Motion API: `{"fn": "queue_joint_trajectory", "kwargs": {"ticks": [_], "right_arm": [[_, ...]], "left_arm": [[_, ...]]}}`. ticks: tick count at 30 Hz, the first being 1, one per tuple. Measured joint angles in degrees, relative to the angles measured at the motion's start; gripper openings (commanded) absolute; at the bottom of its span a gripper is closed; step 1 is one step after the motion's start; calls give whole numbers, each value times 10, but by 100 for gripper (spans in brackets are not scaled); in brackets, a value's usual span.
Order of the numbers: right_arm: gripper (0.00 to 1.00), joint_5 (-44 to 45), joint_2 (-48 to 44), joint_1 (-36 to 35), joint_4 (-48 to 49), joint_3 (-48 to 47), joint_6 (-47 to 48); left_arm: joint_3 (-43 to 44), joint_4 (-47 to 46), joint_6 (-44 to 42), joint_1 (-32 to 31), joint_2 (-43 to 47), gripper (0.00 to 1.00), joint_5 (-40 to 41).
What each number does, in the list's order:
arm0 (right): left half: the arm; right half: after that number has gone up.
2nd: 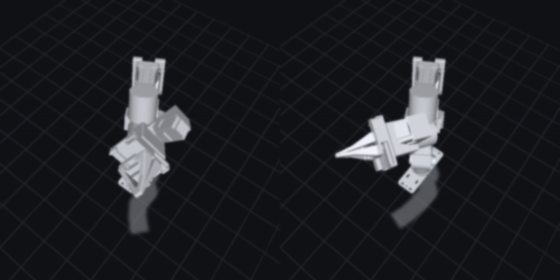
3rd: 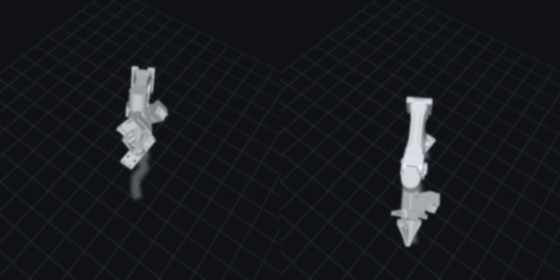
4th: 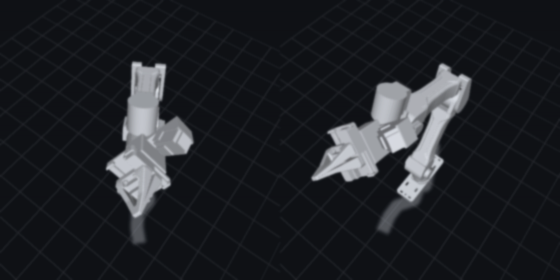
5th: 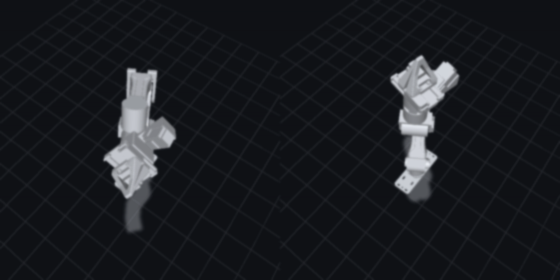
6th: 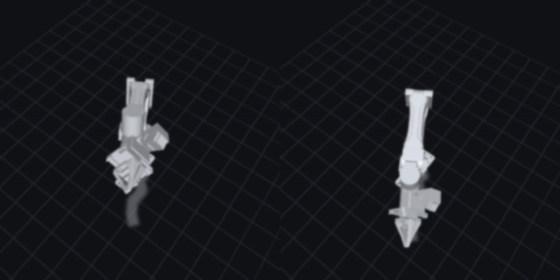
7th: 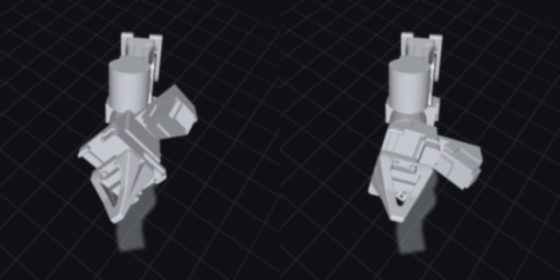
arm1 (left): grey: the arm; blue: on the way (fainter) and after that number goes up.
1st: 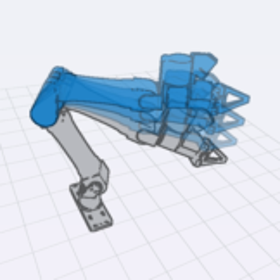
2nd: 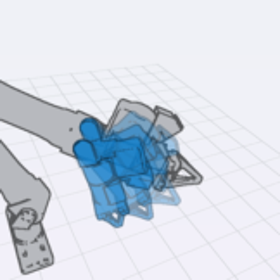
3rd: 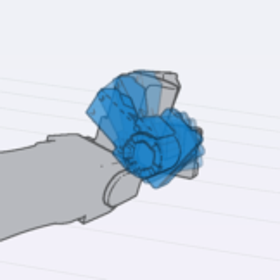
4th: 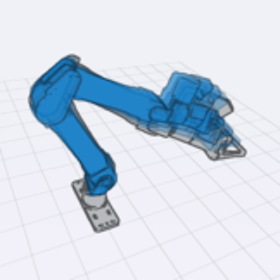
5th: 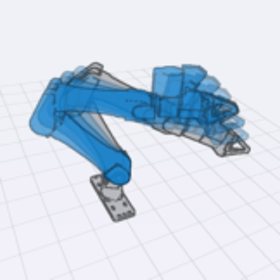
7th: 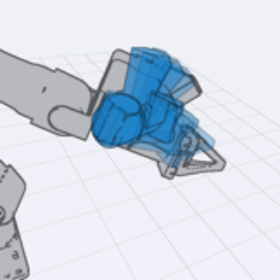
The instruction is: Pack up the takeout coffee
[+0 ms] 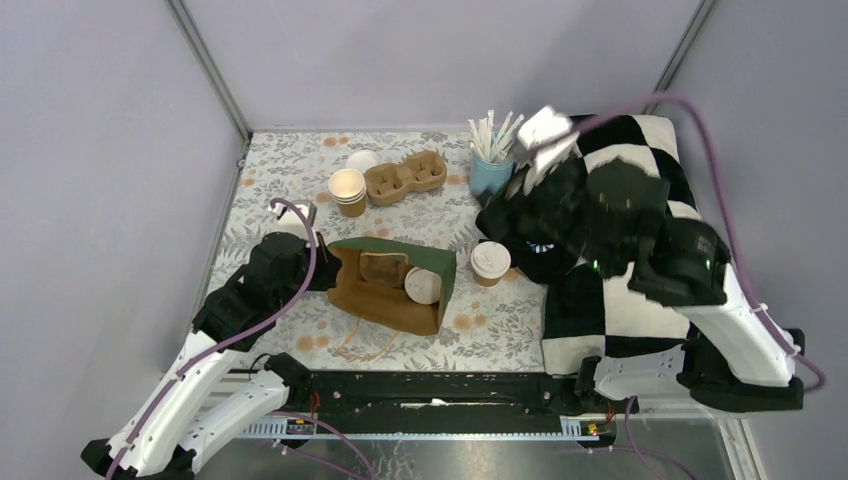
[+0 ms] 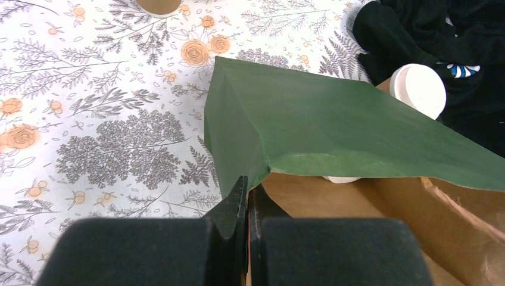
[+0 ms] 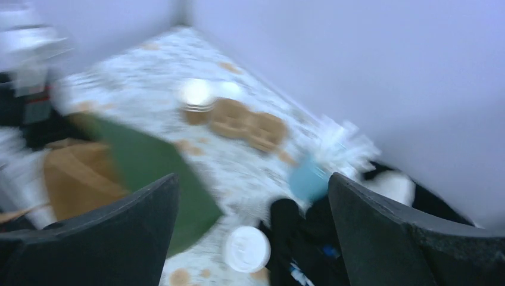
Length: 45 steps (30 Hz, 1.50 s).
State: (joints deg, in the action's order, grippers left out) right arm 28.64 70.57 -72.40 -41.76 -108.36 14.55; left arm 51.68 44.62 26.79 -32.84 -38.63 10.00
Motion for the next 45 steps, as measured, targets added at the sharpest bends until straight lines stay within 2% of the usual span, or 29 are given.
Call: {"fn": "queue_joint_trajectory", "kwargs": {"ticks": [2, 5, 14, 17, 22, 27, 45], "right_arm": [[100, 14, 7, 112, -30, -22, -40], [100, 9, 61, 226, -92, -33, -85], [100, -165, 353, 364, -254, -17, -205], [100, -198, 389, 384, -284, 13, -225], [100, -265, 374, 409, -289, 95, -241], [100, -313, 374, 417, -289, 105, -241], [99, -326, 405, 415, -291, 87, -220]], "left_arm": [[6, 13, 0, 0, 7, 0, 7], [17, 30, 0, 0, 11, 0, 13], [23, 41, 0, 0, 19, 0, 22], [23, 41, -1, 0, 19, 0, 21], [23, 41, -3, 0, 19, 0, 21], [23, 40, -4, 0, 25, 0, 21], [23, 33, -4, 0, 25, 0, 13]]}}
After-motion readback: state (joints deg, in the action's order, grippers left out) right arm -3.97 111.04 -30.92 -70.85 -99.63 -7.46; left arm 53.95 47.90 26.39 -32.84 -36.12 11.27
